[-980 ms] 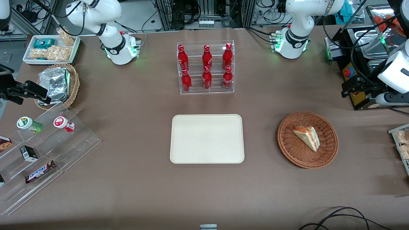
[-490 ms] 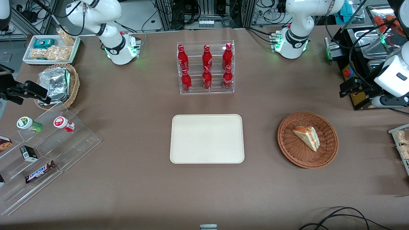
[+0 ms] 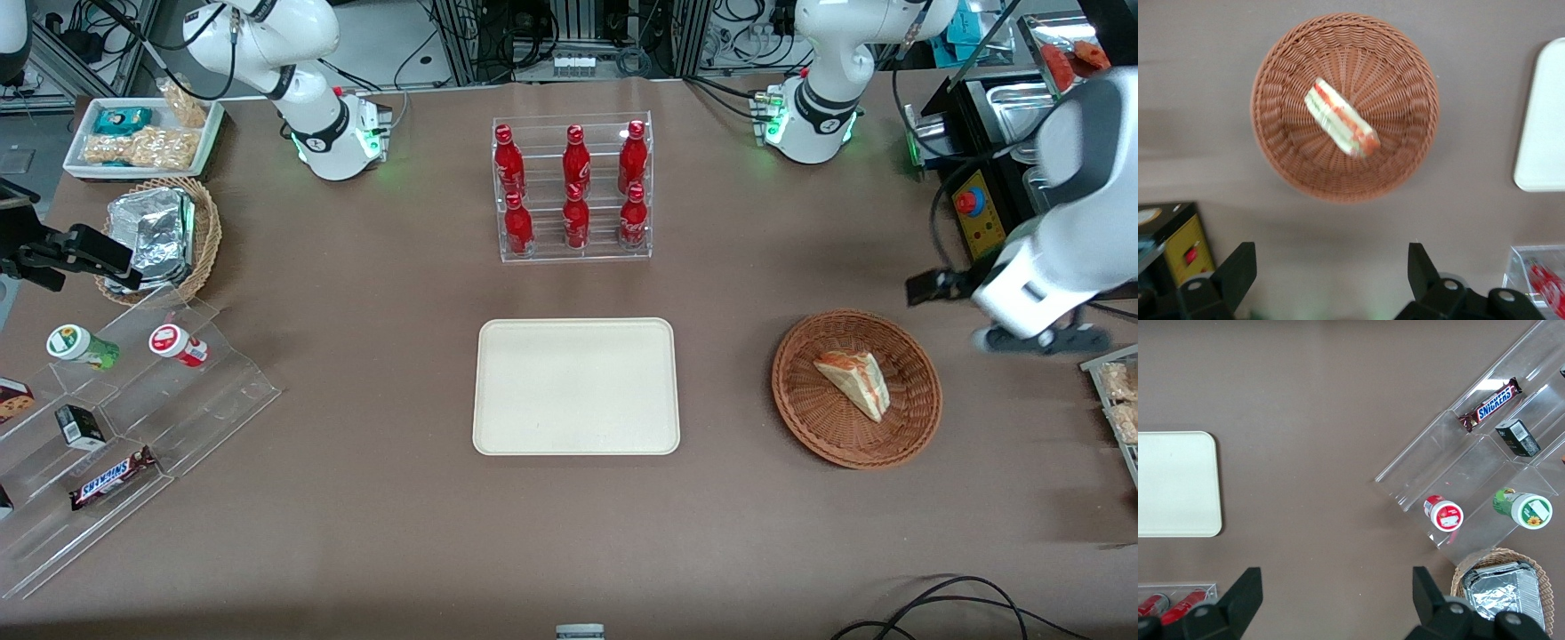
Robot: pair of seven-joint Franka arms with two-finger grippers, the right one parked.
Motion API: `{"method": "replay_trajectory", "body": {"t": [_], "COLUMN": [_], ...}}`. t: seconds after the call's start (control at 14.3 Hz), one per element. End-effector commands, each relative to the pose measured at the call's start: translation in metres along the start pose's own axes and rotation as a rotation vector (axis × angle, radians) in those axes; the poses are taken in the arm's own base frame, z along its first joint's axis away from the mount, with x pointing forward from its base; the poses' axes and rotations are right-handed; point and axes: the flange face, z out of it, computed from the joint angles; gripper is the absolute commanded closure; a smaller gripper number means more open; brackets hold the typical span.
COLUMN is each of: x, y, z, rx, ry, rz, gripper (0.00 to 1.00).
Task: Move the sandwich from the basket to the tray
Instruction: 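Lower the open left gripper over the sandwich and close on it, then lift the sandwich out of the basket with the left gripper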
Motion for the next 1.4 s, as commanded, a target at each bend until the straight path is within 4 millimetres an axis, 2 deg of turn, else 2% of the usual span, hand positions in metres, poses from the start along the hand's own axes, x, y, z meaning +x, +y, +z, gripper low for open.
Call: {"method": "replay_trajectory", "body": {"t": [0.0,0.14,0.28,0.56,0.63,0.91,0.98,1.05,1.12,1.19,1.33], "x": [-0.005,-0.002,-0.001,0.016,0.022,0.031,0.031,0.03,0.03,0.03,0.037], "y": [-0.001,-0.002,-0.002,0.001,0.003,0.006,0.006,0.006,0.006,0.005,0.01], "z": [0.055,0.09,0.119,0.161,0.178,0.216,0.22,0.218,0.215,0.211,0.183], "rx": [0.012,0.006,-0.012,-0.061,-0.067,-0.074,-0.07,-0.071,-0.069,-0.059,-0.021], "ry": [0.027,0.059,0.135,0.158,0.15,0.13,0.121,0.119,0.117,0.1,0.035], "rz": [-0.057,-0.12,-0.272,-0.802,-0.898,-0.99,-0.993,-0.995,-0.988,-0.99,-0.983], "gripper": [0.0,0.0,0.0,0.0,0.0,0.0,0.19,0.63,0.9,0.94,0.97]}}
